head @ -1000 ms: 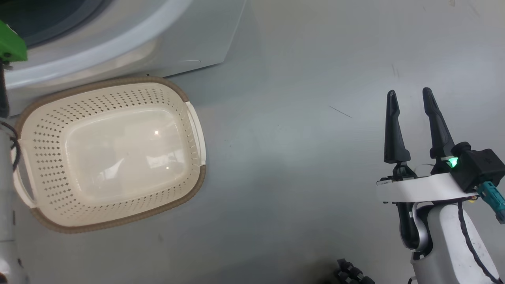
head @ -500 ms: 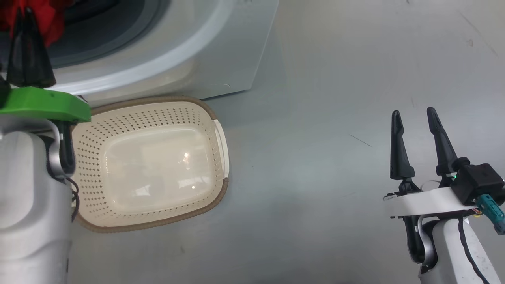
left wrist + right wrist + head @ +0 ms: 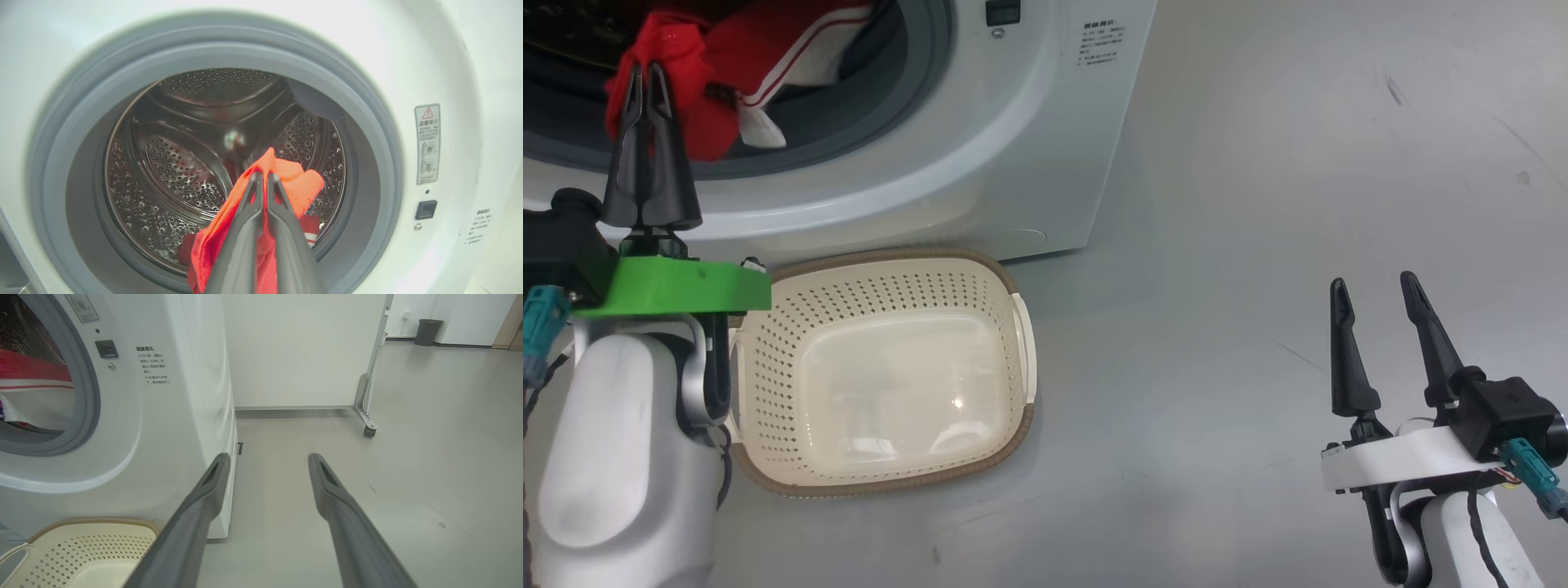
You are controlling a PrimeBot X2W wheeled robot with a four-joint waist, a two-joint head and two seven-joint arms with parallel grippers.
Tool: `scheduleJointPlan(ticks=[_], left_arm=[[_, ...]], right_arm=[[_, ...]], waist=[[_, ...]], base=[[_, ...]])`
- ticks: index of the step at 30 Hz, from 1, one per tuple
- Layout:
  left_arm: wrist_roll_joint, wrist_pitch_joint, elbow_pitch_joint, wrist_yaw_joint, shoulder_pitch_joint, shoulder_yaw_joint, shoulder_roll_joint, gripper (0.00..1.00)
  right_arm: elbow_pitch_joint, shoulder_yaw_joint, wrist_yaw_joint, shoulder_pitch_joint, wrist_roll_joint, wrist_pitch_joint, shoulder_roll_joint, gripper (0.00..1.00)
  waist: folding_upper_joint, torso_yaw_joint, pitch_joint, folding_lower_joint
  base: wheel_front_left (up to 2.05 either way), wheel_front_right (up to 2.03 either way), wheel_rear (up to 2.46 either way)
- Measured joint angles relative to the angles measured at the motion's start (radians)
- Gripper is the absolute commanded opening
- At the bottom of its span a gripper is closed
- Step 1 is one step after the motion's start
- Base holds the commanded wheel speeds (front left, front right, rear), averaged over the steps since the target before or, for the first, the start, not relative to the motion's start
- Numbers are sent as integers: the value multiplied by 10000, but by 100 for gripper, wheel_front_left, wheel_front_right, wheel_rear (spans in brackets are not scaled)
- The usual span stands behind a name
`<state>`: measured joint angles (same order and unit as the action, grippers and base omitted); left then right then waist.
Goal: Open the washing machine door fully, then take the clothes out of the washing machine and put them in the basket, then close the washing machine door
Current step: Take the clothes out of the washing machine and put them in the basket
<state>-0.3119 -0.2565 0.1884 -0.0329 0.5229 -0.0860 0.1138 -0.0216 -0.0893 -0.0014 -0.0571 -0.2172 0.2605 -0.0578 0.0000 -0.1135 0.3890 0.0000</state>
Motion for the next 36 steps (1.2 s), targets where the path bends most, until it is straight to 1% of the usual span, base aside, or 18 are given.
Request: scheduleJointPlan(ticks=[8,15,18,22,27,31,36], left_arm=[[276,-2,-1636,-56,-583,-299,-293,0],[314,-2,-2360,-148,-1374,-483,-330,0],[293,29,-2268,-148,-1880,-610,-343,0],[157,489,-1975,-132,-2576,-1122,-420,0],[-261,1024,-1553,115,-3233,-1783,-533,0],[-391,1384,-1074,274,-3447,-2226,-593,0],[-525,1716,-385,299,-3441,-2343,-596,0]], right_arm=[[150,134,0,398,88,0,-40,100],[253,163,12,450,186,0,-58,100],[259,79,96,450,188,0,-50,100],[316,-38,151,452,188,0,-46,100],[410,-90,207,450,188,0,-40,100],[493,-104,211,438,188,0,-36,100],[616,-127,255,352,180,0,-21,100]], waist=[[0,488,-446,0],[0,856,-570,0],[0,898,-579,0],[0,883,-496,-1],[0,793,-297,0],[0,723,-59,0],[0,610,321,0]], base=[[0,0,0],[0,0,0],[0,0,0],[0,0,0],[0,0,0],[0,0,0],[0,0,0]])
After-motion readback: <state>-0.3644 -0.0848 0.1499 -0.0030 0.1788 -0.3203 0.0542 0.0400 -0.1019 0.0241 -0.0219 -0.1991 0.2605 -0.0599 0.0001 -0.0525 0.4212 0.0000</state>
